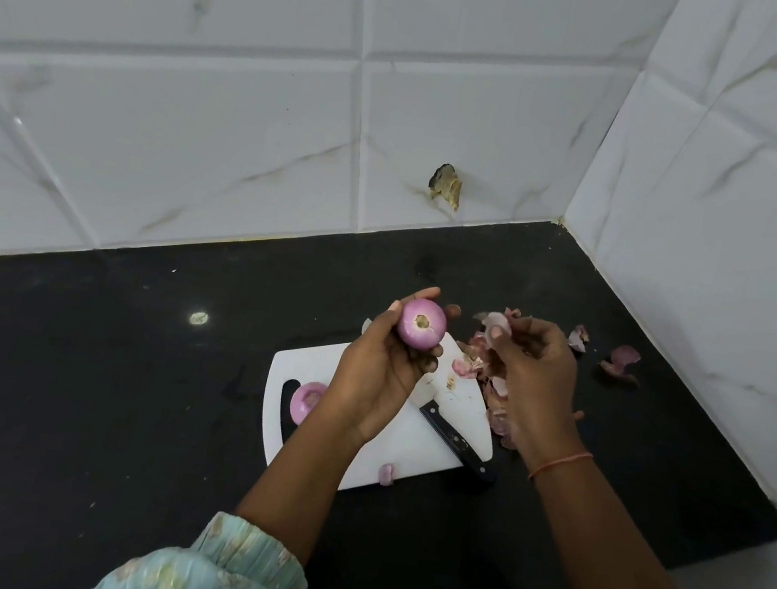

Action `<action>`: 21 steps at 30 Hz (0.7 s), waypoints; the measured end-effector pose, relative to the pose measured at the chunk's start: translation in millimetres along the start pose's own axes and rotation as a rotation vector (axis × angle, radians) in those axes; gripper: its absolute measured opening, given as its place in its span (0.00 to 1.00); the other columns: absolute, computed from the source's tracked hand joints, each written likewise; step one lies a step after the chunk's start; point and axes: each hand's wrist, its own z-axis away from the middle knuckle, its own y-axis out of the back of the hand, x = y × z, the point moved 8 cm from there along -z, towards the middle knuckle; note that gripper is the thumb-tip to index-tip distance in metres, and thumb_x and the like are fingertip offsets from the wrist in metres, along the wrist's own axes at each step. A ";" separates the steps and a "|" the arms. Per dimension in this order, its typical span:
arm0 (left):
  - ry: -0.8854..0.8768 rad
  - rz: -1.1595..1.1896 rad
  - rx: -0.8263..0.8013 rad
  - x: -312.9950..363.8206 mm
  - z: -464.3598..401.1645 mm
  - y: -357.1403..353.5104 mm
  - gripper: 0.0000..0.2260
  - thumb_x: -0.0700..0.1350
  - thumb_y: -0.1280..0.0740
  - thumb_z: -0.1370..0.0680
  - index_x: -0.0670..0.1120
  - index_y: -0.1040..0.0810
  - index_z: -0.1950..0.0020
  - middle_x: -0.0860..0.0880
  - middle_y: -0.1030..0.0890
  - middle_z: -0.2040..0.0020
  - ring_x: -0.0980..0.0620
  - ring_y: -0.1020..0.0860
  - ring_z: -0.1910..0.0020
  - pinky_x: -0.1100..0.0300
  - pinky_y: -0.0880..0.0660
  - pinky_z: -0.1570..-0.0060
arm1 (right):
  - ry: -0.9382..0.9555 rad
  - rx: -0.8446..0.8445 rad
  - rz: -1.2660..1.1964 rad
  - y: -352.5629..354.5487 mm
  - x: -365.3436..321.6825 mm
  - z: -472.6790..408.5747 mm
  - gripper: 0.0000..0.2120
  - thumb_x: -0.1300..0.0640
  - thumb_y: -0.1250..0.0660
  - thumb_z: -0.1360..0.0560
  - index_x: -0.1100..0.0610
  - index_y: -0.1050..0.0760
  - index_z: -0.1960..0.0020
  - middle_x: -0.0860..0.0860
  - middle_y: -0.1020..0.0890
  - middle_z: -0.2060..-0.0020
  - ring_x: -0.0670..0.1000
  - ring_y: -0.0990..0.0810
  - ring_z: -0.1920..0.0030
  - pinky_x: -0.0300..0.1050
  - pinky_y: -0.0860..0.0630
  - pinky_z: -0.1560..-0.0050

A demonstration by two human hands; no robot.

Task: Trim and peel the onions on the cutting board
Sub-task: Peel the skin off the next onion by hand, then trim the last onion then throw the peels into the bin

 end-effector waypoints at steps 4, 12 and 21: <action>0.026 0.036 -0.016 -0.9 -0.6 -0.1 0.18 0.48 0.45 0.15 0.42 0.25 0.30 0.37 0.21 0.37 0.49 0.22 0.58 0.58 0.21 0.54 | 0.012 0.067 0.418 34.6 34.8 -21.6 0.08 0.62 0.29 0.26 0.55 0.22 0.48 0.49 0.20 0.47 0.46 0.22 0.48 0.46 0.24 0.45; 0.115 0.083 0.161 -8.6 1.8 8.3 0.24 0.48 0.27 0.29 0.39 0.24 0.37 0.38 0.19 0.43 0.44 0.17 0.47 0.58 0.17 0.53 | 0.422 -0.145 0.739 9.5 29.7 -1.8 0.17 0.61 0.31 0.25 0.55 0.24 0.37 0.52 0.25 0.36 0.53 0.29 0.34 0.44 0.35 0.34; 0.072 -0.081 0.435 -40.9 5.8 59.2 0.17 0.53 0.40 0.17 0.42 0.26 0.36 0.40 0.20 0.42 0.44 0.17 0.47 0.53 0.20 0.46 | 0.348 -0.467 1.201 -27.6 91.3 48.6 0.20 0.55 0.36 0.23 0.54 0.31 0.32 0.54 0.27 0.38 0.54 0.29 0.37 0.48 0.28 0.39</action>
